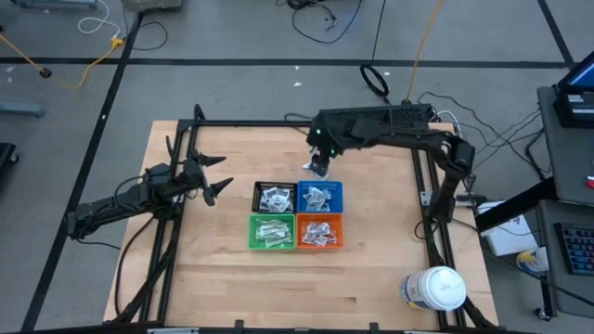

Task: Pick & Place First Aid Supplies
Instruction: Put the alcohol pad into the blue bin

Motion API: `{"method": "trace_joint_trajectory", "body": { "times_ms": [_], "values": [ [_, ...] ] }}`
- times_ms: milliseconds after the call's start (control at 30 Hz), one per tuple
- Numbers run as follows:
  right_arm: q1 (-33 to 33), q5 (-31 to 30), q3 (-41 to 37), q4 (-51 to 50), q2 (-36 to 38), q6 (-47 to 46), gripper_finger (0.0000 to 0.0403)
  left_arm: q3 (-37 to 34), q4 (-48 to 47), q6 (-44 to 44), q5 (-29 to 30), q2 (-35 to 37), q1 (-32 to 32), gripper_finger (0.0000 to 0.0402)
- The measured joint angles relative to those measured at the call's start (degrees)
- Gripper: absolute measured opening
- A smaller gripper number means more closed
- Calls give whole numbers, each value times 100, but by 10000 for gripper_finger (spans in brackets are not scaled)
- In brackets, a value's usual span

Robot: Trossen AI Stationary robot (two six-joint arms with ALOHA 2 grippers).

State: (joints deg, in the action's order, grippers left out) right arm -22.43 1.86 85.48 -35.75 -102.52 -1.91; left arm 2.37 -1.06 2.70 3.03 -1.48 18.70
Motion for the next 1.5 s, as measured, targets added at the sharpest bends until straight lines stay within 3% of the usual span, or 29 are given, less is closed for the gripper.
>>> {"method": "trace_joint_trajectory", "body": {
  "times_ms": [233,400,800,1233,1367,1500],
  "values": [
    [-411,290,787,-540,-622,-354,208,2,0,2,-4,-2,2,365],
    [-370,607,804,-451,-915,-389,208,0,2,0,-2,0,1,365],
    [-331,580,795,-347,-1646,-115,208,0,0,2,-2,-2,2,365],
    [-241,564,788,-299,-1959,301,205,1,0,0,-2,-1,1,365],
    [-246,560,790,-269,-1958,307,174,0,0,0,-2,0,2,365],
    [-248,572,790,-270,-1958,361,108,1,0,0,-2,-2,0,365]
  ]
}}
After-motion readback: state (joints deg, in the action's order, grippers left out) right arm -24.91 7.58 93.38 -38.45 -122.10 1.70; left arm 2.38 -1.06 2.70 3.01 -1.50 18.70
